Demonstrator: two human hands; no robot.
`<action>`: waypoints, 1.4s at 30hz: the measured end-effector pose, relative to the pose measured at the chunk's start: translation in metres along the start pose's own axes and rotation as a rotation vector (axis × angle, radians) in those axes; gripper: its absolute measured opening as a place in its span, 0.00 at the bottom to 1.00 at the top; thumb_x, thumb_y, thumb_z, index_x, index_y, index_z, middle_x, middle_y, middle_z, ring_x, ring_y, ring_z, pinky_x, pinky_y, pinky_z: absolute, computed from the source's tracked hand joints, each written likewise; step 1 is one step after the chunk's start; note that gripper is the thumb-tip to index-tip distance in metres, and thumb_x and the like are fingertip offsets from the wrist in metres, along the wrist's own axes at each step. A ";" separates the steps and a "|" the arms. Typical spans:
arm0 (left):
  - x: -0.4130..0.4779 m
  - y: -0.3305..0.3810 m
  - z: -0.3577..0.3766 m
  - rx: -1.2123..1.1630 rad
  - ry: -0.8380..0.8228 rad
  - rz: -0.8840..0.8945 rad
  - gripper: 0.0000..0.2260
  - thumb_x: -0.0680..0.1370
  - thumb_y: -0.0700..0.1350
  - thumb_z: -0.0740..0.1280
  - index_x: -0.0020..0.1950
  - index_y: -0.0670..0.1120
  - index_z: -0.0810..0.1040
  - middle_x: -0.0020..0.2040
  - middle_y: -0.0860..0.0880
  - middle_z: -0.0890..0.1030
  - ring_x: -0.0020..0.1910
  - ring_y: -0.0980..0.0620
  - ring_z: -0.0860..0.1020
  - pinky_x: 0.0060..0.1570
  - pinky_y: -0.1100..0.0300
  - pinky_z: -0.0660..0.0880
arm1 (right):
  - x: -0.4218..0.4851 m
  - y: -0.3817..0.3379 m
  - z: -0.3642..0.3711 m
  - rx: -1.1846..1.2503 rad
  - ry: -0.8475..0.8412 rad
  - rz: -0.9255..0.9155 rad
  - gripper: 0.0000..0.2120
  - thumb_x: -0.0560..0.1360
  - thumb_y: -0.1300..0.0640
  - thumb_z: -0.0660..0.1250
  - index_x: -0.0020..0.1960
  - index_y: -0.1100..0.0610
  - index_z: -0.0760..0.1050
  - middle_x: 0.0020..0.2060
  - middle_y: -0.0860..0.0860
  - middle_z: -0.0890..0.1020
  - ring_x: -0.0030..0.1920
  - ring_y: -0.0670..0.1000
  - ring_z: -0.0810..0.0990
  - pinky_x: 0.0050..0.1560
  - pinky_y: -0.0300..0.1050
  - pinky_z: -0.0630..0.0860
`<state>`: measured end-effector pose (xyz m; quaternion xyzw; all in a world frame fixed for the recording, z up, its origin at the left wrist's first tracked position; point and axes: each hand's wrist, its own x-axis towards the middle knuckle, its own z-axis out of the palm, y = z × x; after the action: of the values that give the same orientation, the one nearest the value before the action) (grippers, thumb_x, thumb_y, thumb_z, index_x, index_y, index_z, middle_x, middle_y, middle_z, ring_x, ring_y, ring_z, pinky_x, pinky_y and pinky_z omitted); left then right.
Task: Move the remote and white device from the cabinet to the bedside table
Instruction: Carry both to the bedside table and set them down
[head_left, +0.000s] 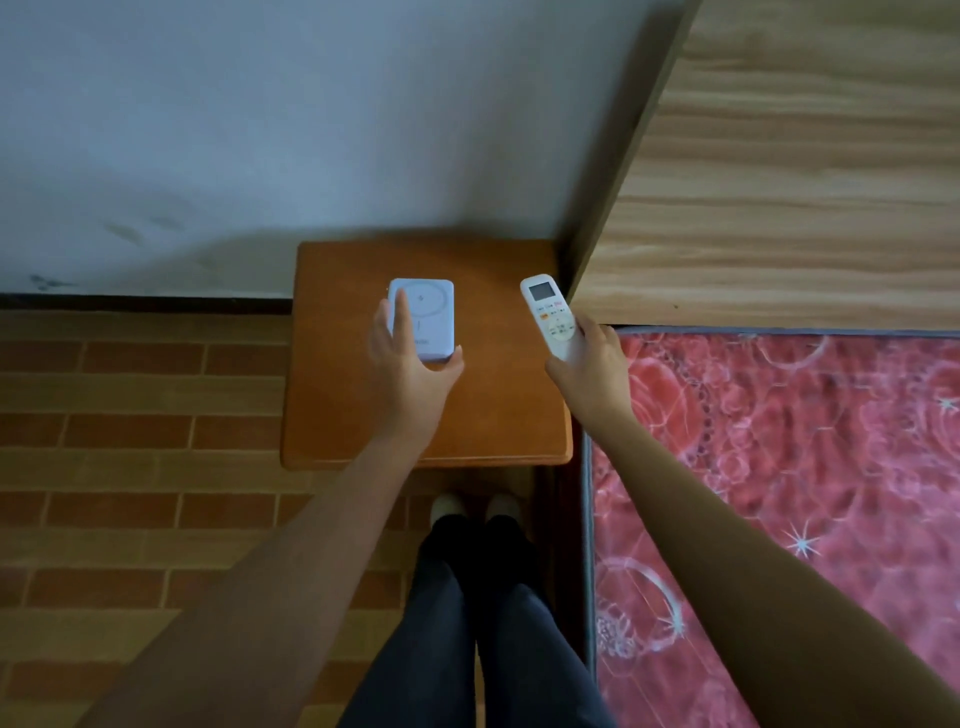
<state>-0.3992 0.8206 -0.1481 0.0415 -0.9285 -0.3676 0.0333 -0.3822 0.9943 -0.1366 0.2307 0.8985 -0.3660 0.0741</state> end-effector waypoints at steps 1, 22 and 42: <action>0.000 -0.002 0.010 -0.005 -0.009 -0.002 0.36 0.71 0.45 0.71 0.73 0.42 0.55 0.71 0.38 0.61 0.69 0.42 0.60 0.58 0.62 0.62 | 0.006 0.005 0.004 0.006 0.000 0.009 0.27 0.70 0.60 0.66 0.67 0.58 0.63 0.59 0.58 0.72 0.58 0.56 0.71 0.46 0.44 0.68; 0.030 -0.097 0.181 -0.053 -0.033 -0.010 0.37 0.69 0.44 0.73 0.72 0.41 0.57 0.72 0.35 0.61 0.71 0.38 0.58 0.64 0.56 0.60 | 0.103 0.101 0.143 -0.057 0.043 0.042 0.26 0.72 0.60 0.65 0.68 0.60 0.61 0.62 0.59 0.69 0.62 0.57 0.64 0.60 0.46 0.62; 0.043 -0.106 0.212 -0.101 -0.162 -0.079 0.39 0.70 0.47 0.72 0.74 0.46 0.51 0.75 0.39 0.55 0.73 0.42 0.53 0.67 0.52 0.60 | 0.113 0.104 0.154 -0.102 0.025 0.035 0.28 0.73 0.51 0.65 0.69 0.59 0.60 0.63 0.58 0.67 0.63 0.56 0.64 0.59 0.47 0.68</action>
<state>-0.4557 0.8833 -0.3741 0.0466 -0.9061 -0.4171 -0.0543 -0.4384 0.9936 -0.3469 0.2467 0.9128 -0.3152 0.0808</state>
